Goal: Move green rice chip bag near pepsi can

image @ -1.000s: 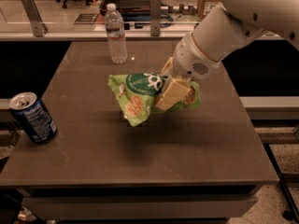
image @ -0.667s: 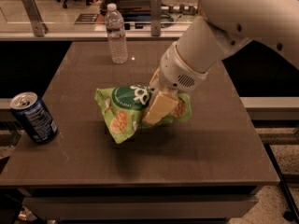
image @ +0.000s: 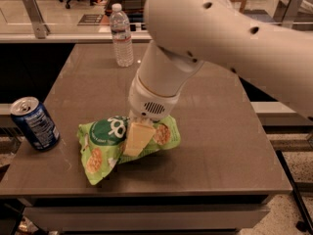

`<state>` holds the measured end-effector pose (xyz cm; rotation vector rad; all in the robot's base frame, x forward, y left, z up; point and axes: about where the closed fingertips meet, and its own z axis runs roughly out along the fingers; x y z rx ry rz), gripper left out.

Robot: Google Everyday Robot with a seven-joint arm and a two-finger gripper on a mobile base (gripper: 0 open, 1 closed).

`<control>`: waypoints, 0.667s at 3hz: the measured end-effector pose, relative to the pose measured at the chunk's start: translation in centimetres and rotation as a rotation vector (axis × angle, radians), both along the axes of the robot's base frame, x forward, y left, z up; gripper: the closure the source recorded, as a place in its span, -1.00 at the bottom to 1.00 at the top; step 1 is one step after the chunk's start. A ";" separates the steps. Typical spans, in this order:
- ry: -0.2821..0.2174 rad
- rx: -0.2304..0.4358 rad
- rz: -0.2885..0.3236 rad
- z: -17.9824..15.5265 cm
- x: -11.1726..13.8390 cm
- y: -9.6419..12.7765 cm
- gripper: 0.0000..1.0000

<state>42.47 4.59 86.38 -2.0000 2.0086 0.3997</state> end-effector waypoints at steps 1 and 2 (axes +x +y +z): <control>0.006 -0.066 0.058 -0.3 -1.6 2.2 1.00; 0.002 -0.064 0.058 -0.2 -1.7 2.3 0.65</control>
Offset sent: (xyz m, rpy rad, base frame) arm -0.0124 0.0172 -0.0028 -0.0530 0.0045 0.0417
